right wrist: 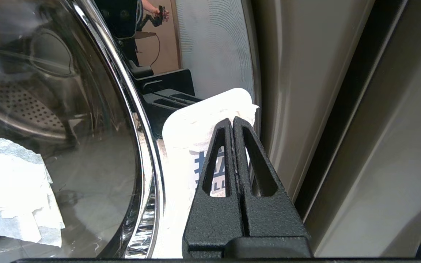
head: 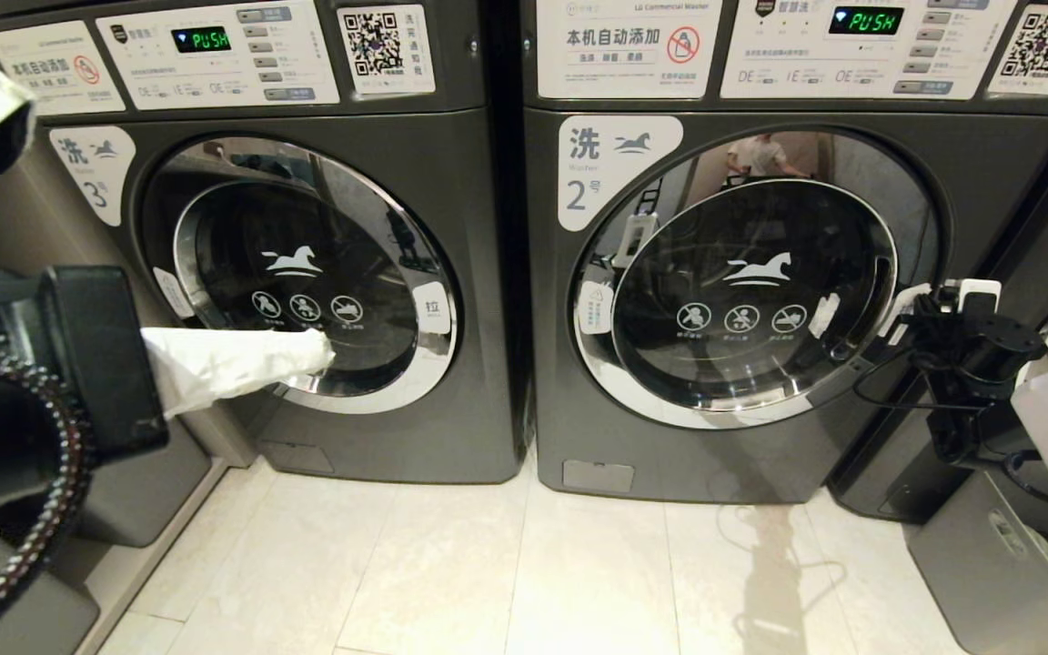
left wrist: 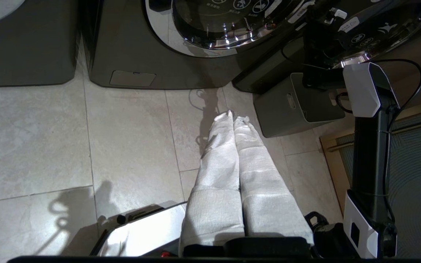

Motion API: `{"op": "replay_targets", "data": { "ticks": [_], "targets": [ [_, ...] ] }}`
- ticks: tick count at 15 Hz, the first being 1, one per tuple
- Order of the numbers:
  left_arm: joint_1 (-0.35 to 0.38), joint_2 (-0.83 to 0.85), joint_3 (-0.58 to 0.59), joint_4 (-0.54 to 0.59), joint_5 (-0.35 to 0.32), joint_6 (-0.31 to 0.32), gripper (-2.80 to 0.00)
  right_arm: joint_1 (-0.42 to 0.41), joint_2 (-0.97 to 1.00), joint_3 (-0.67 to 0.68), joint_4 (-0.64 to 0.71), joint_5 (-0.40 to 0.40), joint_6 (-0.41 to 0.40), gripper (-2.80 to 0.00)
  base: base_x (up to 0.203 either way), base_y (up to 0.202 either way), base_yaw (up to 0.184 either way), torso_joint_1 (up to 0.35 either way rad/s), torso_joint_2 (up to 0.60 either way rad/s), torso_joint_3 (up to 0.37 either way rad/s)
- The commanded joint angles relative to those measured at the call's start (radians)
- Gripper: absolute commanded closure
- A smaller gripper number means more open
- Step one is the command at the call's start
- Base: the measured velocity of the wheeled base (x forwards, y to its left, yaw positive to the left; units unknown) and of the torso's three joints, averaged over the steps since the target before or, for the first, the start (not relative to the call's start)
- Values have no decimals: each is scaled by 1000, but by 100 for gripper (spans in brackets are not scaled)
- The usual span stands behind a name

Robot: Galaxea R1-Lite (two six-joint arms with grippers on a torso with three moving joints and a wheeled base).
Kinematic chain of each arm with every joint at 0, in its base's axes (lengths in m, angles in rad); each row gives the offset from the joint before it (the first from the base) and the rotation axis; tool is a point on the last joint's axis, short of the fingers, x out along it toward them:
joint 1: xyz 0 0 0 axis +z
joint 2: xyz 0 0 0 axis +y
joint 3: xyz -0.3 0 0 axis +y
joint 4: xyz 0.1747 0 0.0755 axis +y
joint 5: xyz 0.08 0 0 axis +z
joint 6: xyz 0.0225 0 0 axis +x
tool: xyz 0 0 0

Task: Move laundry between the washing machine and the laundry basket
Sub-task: Press the washing machine door tightly with the right hand

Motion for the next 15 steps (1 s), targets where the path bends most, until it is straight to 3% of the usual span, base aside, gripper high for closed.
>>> {"op": "replay_targets", "data": {
  "ticks": [1, 5, 11, 13, 15],
  "targets": [
    [0, 18, -3, 0, 0, -3, 0, -2, -9, 21, -4, -4, -4, 0, 0, 0, 0, 0, 0, 0],
    [0, 54, -38, -5, -1, -6, 0, -17, -174, 279, -7, -12, -32, 0, 0, 0, 0, 0, 0, 0],
    [0, 48, -38, -12, -6, -9, 0, 8, -737, 926, 9, -29, -95, 0, 0, 0, 0, 0, 0, 0],
    [0, 26, -23, -12, 3, -9, 0, 84, -950, 1146, 48, -32, -110, 0, 0, 0, 0, 0, 0, 0],
    [1, -38, 19, -10, 16, -7, 0, 248, -1160, 1359, 101, -52, -129, 0, 0, 0, 0, 0, 0, 0]
  ]
}}
